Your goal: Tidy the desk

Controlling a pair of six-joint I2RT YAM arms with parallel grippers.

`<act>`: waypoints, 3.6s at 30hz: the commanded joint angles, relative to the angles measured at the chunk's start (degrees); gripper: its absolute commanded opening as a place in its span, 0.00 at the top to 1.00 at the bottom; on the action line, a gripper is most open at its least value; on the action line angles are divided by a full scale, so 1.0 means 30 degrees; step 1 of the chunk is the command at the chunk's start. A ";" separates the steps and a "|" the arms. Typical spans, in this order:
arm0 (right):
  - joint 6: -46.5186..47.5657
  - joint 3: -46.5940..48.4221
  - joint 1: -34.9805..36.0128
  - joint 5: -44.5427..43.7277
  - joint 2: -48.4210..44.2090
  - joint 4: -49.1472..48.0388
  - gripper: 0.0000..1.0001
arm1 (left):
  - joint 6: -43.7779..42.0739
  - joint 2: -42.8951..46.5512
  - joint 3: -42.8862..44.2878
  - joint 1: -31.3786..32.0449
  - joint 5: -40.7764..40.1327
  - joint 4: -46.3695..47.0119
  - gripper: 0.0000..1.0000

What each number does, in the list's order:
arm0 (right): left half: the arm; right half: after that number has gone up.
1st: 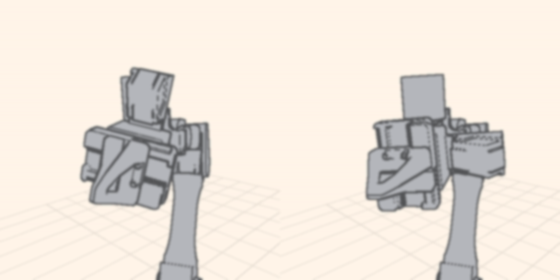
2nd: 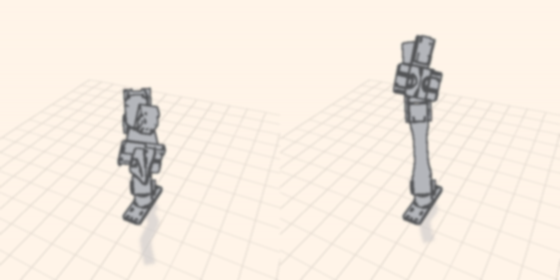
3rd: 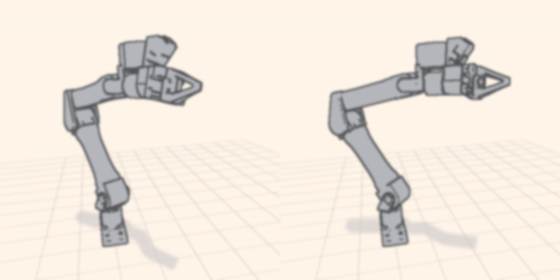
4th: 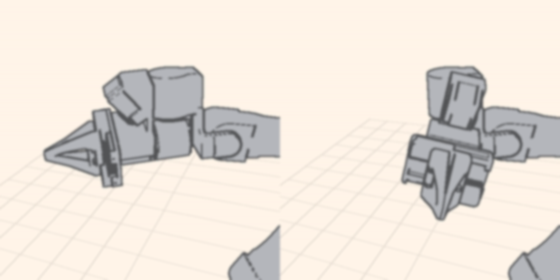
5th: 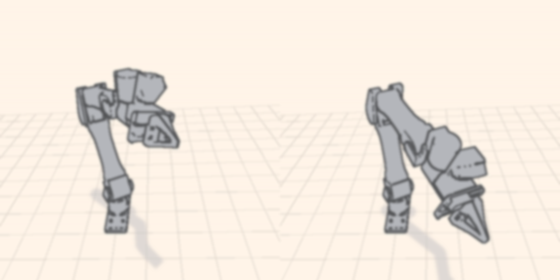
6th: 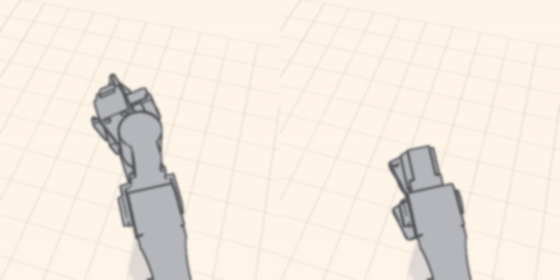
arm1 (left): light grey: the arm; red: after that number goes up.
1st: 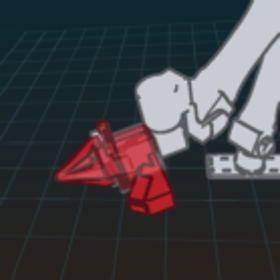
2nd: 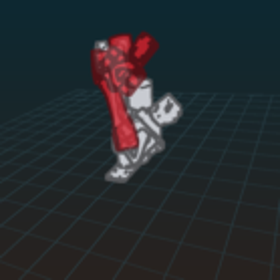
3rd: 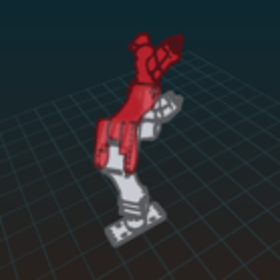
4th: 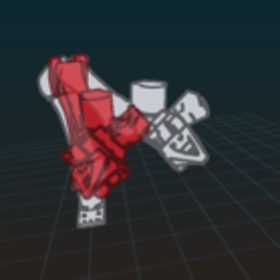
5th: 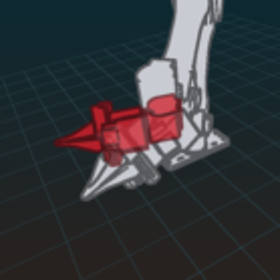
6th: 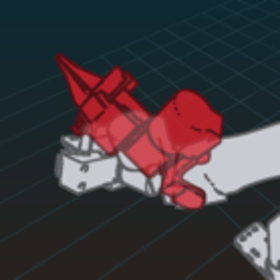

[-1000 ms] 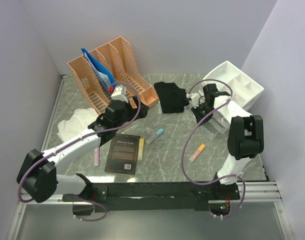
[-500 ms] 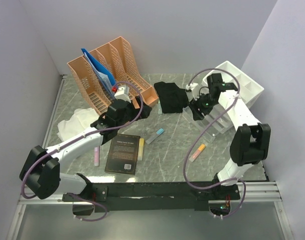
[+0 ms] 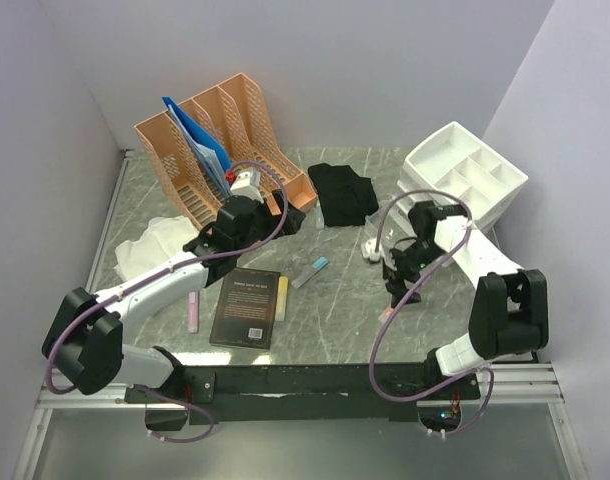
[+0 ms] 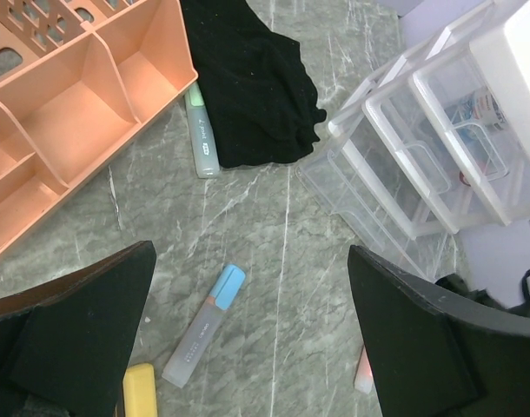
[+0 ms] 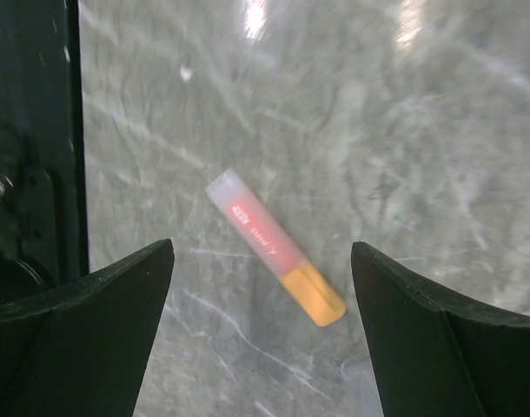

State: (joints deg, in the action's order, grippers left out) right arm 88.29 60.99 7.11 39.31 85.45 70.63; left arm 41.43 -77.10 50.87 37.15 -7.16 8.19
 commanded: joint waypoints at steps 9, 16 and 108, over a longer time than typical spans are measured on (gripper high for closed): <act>0.2418 -0.5062 0.0615 -0.4780 -0.1647 -0.6459 0.20 | 0.0018 0.0212 0.0504 -0.0107 0.0101 -0.0062 0.01; 0.1479 -0.5770 0.1552 -0.5340 -0.0535 -0.7548 0.46 | 0.0018 0.0592 0.0182 -0.0107 -0.0075 -0.0268 0.00; -2.1402 0.3835 -0.3043 0.0196 -0.3376 -1.0595 0.48 | -0.4262 -1.2244 1.0758 0.3995 0.0417 -1.1726 0.80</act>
State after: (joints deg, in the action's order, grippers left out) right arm 26.48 67.37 0.23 36.47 78.13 38.79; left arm 26.37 -116.20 82.65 48.69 -9.15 -29.85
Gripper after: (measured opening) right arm 0.514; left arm 0.339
